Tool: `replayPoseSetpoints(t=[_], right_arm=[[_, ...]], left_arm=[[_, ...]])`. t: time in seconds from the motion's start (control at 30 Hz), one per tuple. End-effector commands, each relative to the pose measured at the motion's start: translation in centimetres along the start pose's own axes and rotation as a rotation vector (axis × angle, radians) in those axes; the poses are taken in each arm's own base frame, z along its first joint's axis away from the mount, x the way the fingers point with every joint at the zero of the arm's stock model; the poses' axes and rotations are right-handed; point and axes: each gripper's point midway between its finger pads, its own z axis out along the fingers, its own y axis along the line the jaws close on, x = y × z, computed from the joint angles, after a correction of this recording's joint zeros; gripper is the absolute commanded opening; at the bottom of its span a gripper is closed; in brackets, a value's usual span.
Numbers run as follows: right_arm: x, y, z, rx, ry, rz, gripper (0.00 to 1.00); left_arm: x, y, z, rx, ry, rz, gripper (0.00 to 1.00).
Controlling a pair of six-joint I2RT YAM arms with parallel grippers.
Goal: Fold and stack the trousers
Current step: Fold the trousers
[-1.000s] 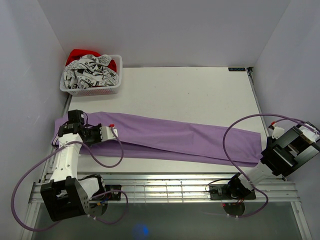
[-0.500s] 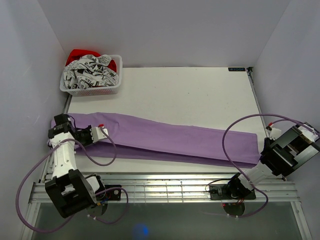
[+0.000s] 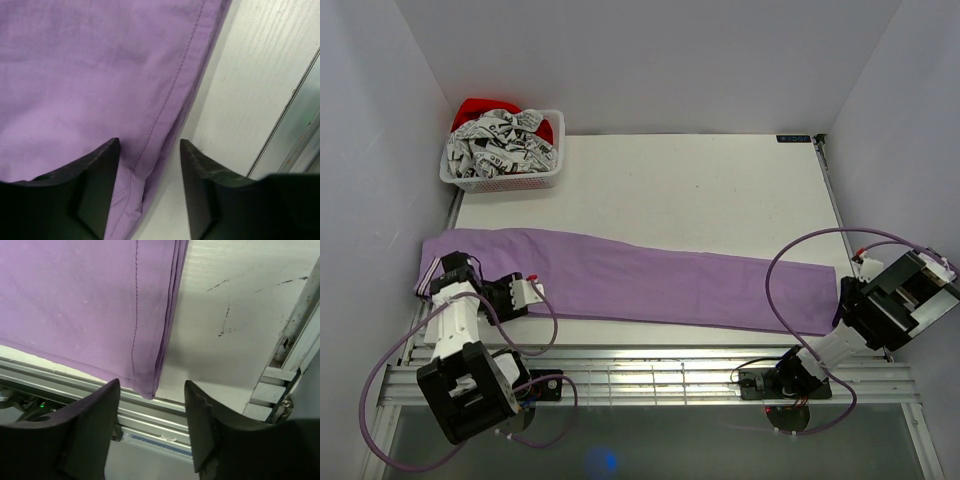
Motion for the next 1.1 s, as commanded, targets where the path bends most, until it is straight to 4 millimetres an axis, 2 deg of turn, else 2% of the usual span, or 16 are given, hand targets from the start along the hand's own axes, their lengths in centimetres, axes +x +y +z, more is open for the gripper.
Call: replayPoseSetpoints(t=[0.0, 0.07, 0.2, 0.3, 0.4, 0.43, 0.47, 0.53, 0.6, 0.67, 0.7, 0.73, 0.77, 0.97, 1.0, 1.07], right_arm=[[-2.9, -1.2, -2.4, 0.023, -0.09, -0.026, 0.64], [-4.0, -1.3, -3.3, 0.019, -0.124, -0.016, 0.65], [-6.0, -1.4, -4.2, 0.027, -0.193, 0.007, 0.65], [-6.6, -0.8, -3.0, 0.022, -0.2, 0.018, 0.64], [-7.0, 0.3, -1.2, 0.011, -0.198, 0.04, 0.63], [-6.6, 1.2, 0.0, 0.0, -0.176, 0.04, 0.63], [-7.0, 0.6, 0.6, 0.041, -0.183, 0.029, 0.63], [-7.5, 1.2, 1.5, 0.075, -0.18, 0.004, 0.69], [-6.9, 1.4, 2.7, 0.112, -0.158, -0.02, 0.68], [-6.7, 1.8, 3.3, 0.136, -0.137, -0.063, 0.54], [-7.1, 1.0, 3.0, 0.195, -0.143, -0.091, 0.43], [-7.5, 0.5, 2.8, 0.225, -0.14, -0.143, 0.18], [-7.4, -0.4, 2.5, 0.278, -0.121, -0.165, 0.08], [-10.6, -5.9, -0.5, 0.497, -0.13, -0.293, 0.08], [-12.0, -6.7, -1.6, 0.523, -0.155, -0.297, 0.08], [-13.2, -7.4, -2.4, 0.545, -0.176, -0.293, 0.08]], left_arm=[[-1.2, 1.6, -1.2, -0.068, -0.037, 0.017, 0.65], [-2.4, 2.3, -1.9, -0.083, -0.079, 0.013, 0.72], [-4.8, 4.5, -3.4, -0.147, -0.186, -0.044, 0.75], [-6.7, 7.0, -4.8, -0.2, -0.281, -0.124, 0.87], [-7.8, 9.7, -6.2, -0.263, -0.347, -0.239, 0.88], [-7.9, 10.7, -6.5, -0.283, -0.368, -0.316, 0.89], [-7.9, 11.3, -6.9, -0.297, -0.379, -0.356, 0.89], [-7.7, 13.3, -7.5, -0.341, -0.386, -0.429, 0.89], [-7.4, 14.2, -7.7, -0.348, -0.397, -0.585, 0.89], [-6.2, 15.6, -7.9, -0.383, -0.367, -0.727, 0.9], [-5.8, 16.1, -7.9, -0.392, -0.353, -0.767, 0.9], [-4.9, 16.9, -8.4, -0.426, -0.317, -0.802, 0.9], [-4.4, 17.1, -8.2, -0.43, -0.3, -0.841, 0.9], [-1.9, 17.1, -6.7, -0.41, -0.215, -0.985, 0.89], [-1.8, 16.9, -6.5, -0.402, -0.21, -0.99, 0.88], [-1.6, 16.4, -6.1, -0.395, -0.199, -0.997, 0.88]])
